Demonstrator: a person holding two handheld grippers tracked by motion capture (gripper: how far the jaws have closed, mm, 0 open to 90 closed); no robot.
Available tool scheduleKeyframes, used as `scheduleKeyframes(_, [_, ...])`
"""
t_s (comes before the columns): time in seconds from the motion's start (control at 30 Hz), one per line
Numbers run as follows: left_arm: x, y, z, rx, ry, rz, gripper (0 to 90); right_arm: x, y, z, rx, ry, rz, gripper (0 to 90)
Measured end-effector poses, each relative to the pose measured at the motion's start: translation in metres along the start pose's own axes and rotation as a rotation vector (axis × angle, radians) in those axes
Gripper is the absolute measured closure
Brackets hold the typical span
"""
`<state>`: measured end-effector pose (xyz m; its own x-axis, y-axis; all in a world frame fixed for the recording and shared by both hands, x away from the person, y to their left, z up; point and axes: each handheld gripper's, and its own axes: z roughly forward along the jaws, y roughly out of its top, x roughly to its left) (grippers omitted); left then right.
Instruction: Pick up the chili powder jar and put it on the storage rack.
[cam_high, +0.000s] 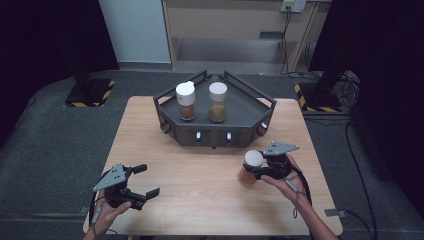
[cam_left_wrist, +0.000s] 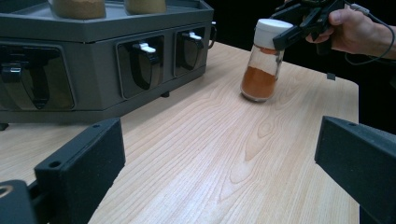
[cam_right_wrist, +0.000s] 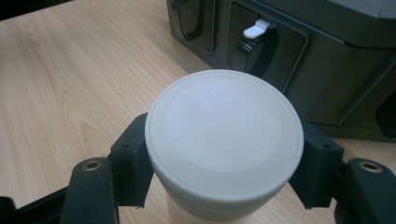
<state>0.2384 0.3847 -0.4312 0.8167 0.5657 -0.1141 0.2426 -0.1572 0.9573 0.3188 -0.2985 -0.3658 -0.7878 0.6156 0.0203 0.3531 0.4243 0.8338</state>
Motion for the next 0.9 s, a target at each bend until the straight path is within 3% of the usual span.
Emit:
scheduleKeyframes(0.43, [0.000, 0.000, 0.000, 0.003, 0.004, -0.004, 0.6, -0.005, 0.026, -0.010, 0.005, 0.008, -0.020, 34.1])
scheduleKeyframes(0.9, [0.000, 0.000, 0.000, 0.009, 0.014, -0.012, 0.6, -0.009, 0.058, -0.021, 0.019, -0.009, -0.003, 34.1])
